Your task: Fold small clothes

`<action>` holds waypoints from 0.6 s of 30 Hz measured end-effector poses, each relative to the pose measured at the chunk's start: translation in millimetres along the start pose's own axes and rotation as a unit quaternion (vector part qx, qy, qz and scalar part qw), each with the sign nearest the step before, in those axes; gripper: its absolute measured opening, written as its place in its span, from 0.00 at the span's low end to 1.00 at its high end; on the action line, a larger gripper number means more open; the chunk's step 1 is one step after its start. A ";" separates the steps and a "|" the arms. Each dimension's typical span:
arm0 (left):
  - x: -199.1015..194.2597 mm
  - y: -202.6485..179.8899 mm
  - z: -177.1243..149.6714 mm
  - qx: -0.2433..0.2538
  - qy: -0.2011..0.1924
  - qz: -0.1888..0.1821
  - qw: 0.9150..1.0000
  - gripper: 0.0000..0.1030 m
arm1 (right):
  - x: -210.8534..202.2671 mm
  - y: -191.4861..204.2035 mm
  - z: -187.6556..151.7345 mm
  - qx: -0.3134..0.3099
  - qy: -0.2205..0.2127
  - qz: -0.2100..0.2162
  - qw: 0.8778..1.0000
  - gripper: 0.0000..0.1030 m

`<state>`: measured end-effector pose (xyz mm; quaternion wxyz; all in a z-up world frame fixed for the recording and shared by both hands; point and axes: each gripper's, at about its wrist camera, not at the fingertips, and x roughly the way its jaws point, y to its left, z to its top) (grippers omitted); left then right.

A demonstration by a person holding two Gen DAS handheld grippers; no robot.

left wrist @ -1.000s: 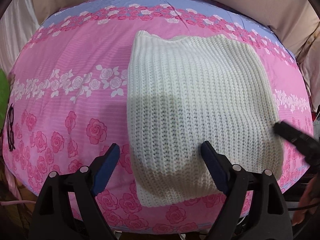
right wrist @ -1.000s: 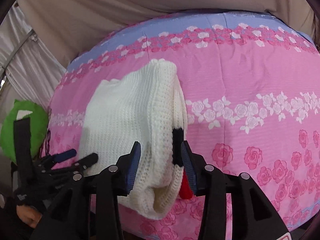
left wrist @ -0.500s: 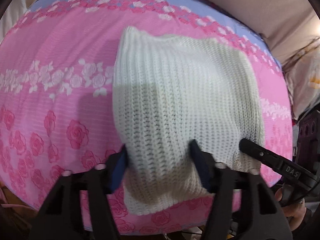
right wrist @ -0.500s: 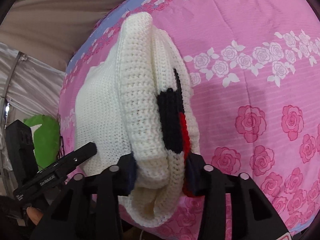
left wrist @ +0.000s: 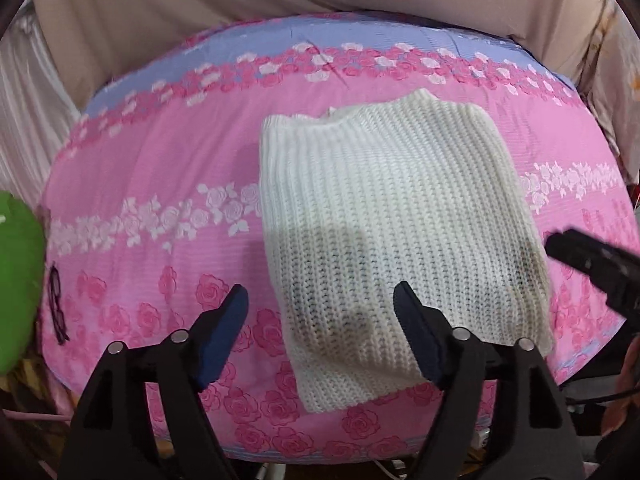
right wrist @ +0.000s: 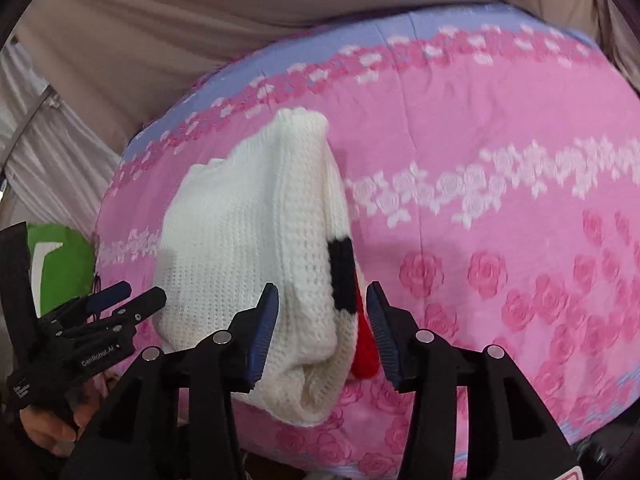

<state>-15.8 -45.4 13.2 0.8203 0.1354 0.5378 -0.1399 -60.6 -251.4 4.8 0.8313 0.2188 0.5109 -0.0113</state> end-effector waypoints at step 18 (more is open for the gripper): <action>21.2 12.4 -6.5 -0.030 0.035 0.039 0.998 0.78 | 86.3 39.5 54.4 -0.112 0.049 -0.042 0.992 0.18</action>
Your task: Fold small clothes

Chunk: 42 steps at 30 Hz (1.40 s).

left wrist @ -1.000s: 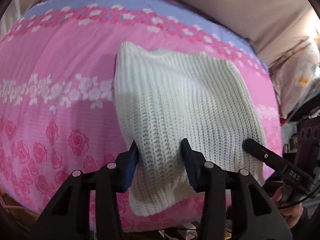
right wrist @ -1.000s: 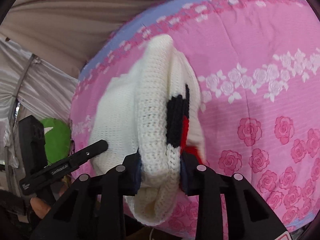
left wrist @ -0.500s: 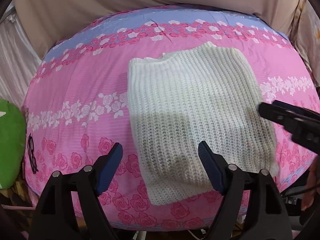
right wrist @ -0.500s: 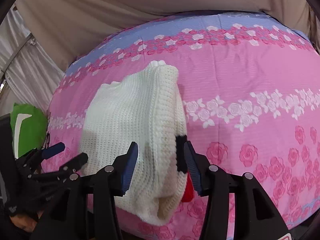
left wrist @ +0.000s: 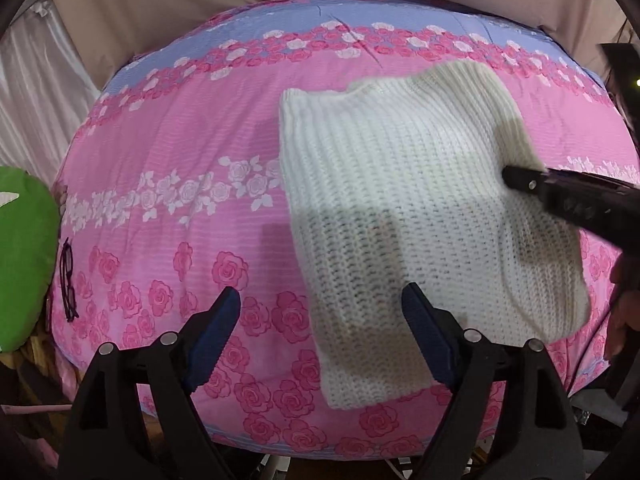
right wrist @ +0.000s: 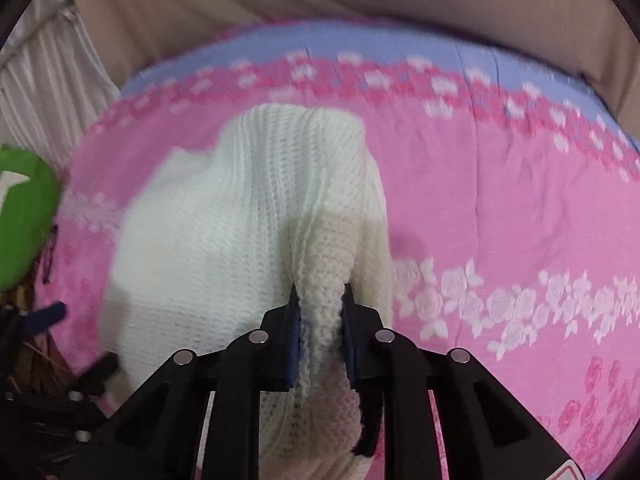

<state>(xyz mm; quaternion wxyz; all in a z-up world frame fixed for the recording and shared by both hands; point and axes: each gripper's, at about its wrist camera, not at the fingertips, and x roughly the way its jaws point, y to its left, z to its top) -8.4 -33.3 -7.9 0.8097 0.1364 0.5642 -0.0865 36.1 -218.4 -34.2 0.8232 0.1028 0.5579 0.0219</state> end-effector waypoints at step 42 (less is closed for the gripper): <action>36.3 31.9 29.0 -0.122 0.013 -0.153 0.981 0.87 | -7.0 -37.9 -27.9 0.123 0.029 0.068 0.990 0.73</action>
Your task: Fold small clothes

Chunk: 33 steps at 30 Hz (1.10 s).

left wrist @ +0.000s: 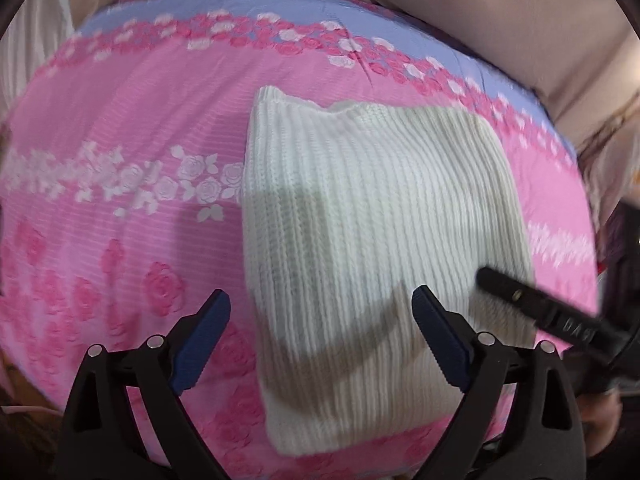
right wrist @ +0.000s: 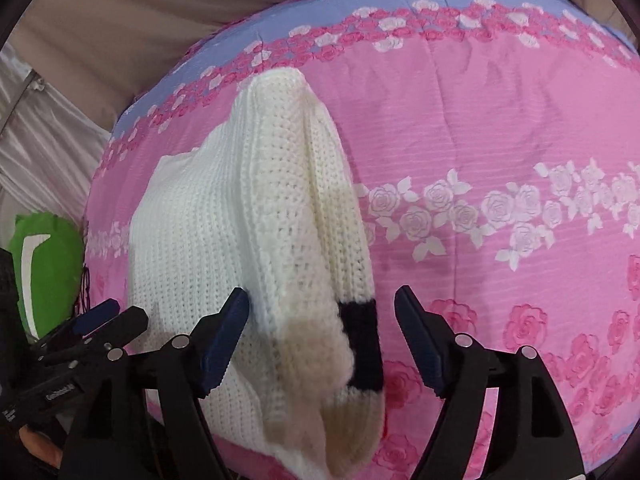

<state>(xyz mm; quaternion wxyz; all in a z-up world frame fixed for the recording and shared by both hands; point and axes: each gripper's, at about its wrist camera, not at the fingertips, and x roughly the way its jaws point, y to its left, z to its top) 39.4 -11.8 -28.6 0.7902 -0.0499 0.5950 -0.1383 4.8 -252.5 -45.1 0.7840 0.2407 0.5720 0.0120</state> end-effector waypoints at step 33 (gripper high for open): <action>-75.0 -4.5 40.2 0.049 -0.025 -0.123 0.991 0.50 | -96.0 68.1 -11.8 -0.029 -0.106 0.099 0.989 0.39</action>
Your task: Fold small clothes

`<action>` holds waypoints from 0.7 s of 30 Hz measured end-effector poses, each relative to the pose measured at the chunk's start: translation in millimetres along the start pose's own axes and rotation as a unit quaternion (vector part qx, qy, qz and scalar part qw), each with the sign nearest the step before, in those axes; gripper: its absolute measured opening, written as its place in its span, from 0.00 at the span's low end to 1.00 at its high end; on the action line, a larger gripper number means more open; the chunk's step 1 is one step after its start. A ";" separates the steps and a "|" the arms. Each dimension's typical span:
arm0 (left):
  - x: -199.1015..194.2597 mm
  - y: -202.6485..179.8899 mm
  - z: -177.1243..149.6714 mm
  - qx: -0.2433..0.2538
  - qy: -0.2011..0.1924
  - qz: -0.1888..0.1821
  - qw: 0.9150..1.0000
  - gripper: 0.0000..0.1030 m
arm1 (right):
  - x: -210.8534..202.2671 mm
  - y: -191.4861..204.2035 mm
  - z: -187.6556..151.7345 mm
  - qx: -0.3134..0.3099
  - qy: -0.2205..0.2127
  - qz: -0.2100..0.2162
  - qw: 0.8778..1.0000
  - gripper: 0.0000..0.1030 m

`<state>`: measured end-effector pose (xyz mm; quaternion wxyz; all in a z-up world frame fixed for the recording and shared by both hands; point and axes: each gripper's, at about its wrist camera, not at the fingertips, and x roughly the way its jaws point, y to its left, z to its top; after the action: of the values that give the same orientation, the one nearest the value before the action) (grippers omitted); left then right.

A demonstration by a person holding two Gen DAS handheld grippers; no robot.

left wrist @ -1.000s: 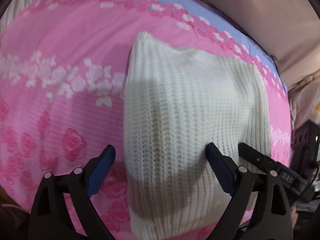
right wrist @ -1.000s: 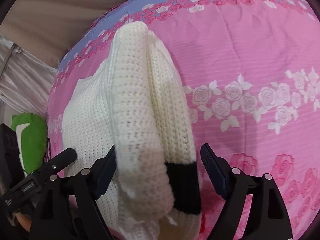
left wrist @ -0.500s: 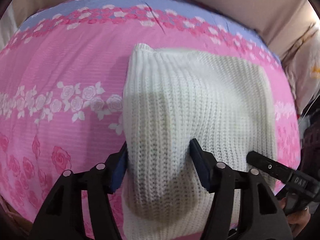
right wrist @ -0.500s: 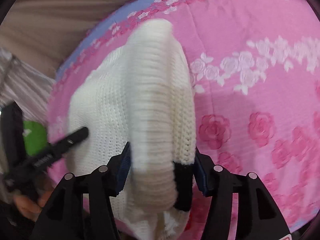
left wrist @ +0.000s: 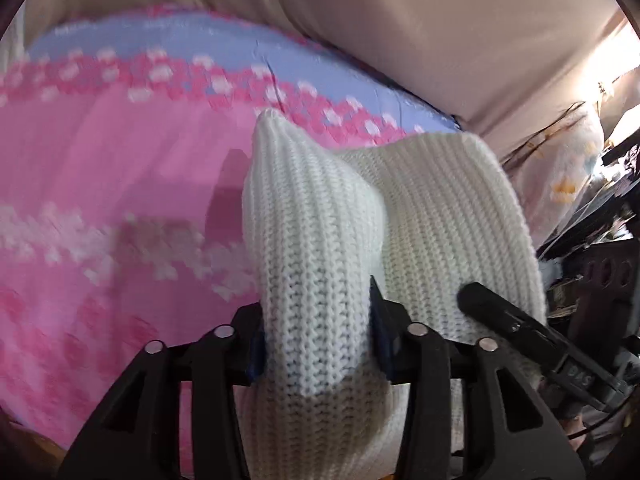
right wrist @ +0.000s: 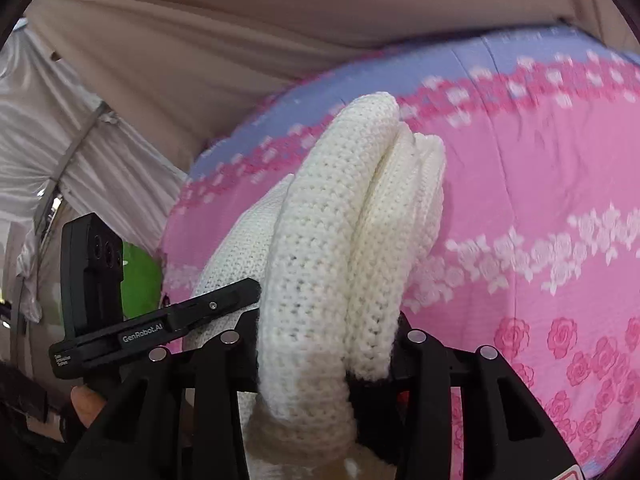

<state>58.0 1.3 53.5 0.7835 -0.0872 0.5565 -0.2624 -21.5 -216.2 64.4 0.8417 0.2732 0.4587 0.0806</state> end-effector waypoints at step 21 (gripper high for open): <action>9.0 -4.0 -71.6 0.081 -0.051 0.225 0.970 0.82 | 22.8 7.4 -55.4 -0.055 -0.012 -0.211 0.976 0.23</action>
<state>-6.8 4.5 21.6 0.8543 0.0906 0.4978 -0.1190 -52.9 -179.9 27.9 0.8589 0.1249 0.4906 -0.0771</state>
